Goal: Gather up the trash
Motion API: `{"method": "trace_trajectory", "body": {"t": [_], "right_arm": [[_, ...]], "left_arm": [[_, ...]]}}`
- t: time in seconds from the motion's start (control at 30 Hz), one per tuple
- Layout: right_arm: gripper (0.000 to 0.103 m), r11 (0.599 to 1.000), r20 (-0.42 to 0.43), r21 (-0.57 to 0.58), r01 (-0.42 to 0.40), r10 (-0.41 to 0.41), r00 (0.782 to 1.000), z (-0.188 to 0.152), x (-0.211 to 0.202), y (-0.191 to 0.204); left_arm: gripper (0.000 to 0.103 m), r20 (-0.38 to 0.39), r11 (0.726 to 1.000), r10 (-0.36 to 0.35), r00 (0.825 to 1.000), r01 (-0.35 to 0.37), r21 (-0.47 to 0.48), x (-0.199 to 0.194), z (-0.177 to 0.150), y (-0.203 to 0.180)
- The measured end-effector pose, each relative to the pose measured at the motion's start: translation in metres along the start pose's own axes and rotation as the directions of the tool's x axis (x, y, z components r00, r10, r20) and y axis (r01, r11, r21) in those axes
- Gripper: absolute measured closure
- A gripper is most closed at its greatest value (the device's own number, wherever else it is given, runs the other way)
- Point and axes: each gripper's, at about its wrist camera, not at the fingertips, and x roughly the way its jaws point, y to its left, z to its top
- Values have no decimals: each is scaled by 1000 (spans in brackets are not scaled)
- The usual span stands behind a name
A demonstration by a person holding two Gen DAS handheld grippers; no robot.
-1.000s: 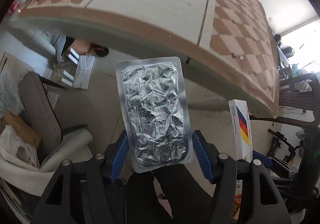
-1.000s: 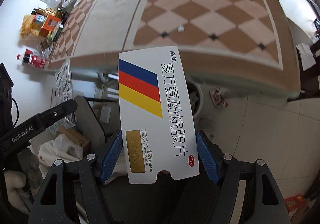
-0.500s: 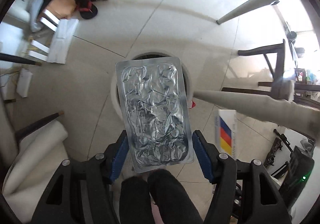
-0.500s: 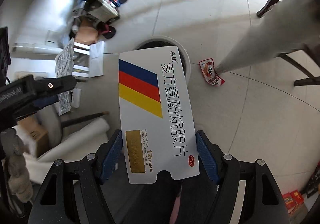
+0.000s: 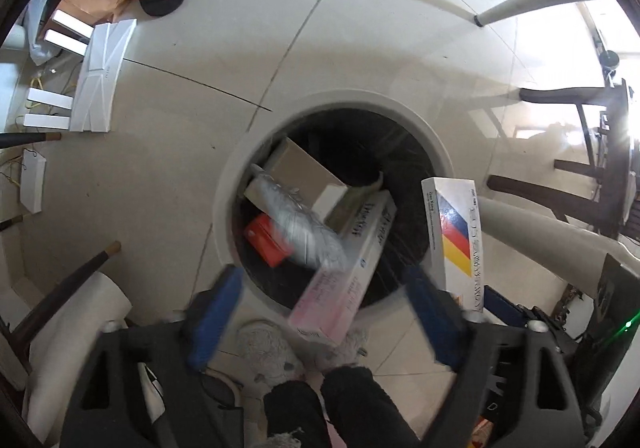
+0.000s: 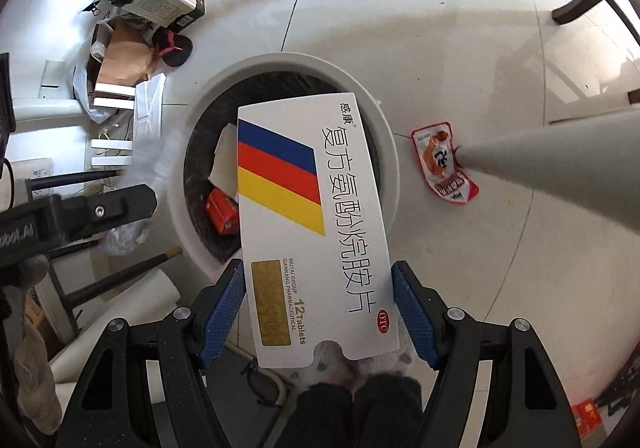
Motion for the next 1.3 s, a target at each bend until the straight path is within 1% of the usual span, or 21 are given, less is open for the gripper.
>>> {"method": "trace_trajectory", "body": {"t": [0.1, 0.17, 0.2, 0.23, 0.27, 0.37, 0.43, 0.57, 0.67, 0.77, 0.83, 1.03, 1.17, 1.3], "right_arm": [[27, 1000, -15, -13, -5, 5, 1000, 11, 8, 6], [26, 1000, -23, -13, 3, -3, 1000, 16, 10, 8], [18, 1000, -26, -10, 9, -9, 1000, 16, 9, 8], [3, 1000, -33, 6, 17, -17, 999, 16, 8, 8], [0, 1000, -30, 10, 19, -19, 999, 16, 7, 8], [0, 999, -28, 18, 42, -42, 999, 10, 2, 5], [0, 997, -26, 18, 73, -73, 997, 2, -3, 5], [0, 994, -28, 19, 110, -109, 994, -17, -21, 4], [0, 993, -15, 25, 117, -116, 993, -33, -43, 4], [0, 993, 4, 42, 113, -113, 994, -50, -75, 4], [0, 992, 21, 40, 120, -120, 993, -61, -99, 7], [0, 994, 66, 40, 104, -106, 992, -92, -192, 12], [0, 997, 88, 35, 67, -70, 994, -114, -262, 15], [0, 1000, 105, 25, 13, -15, 994, -136, -335, 16]], "left_arm": [[4, 2, 1000, 19, 1000, -19, -10, 2, -1, 5], [4, 12, 999, 44, 999, -44, -11, -1, -6, 9], [4, 17, 998, 59, 998, -59, -8, -1, -7, 11], [4, 24, 997, 74, 997, -74, -8, -1, -9, 13], [3, 31, 996, 86, 996, -85, -13, -2, -14, 15], [3, 52, 994, 111, 992, -110, -14, -8, -29, 20], [3, 55, 987, 163, 985, -163, 0, -13, -41, 20], [3, 51, 981, 192, 980, -193, 7, -27, -63, 17], [3, 55, 979, 203, 978, -204, 13, -49, -84, 11], [3, 62, 979, 203, 977, -204, 14, -75, -103, 3], [3, 71, 980, 195, 978, -196, 21, -99, -118, -6], [3, 105, 979, 189, 976, -195, 50, -173, -155, -36], [3, 145, 982, 167, 975, -178, 63, -231, -179, -55], [3, 182, 982, 127, 975, -149, 113, -290, -204, -79]]}}
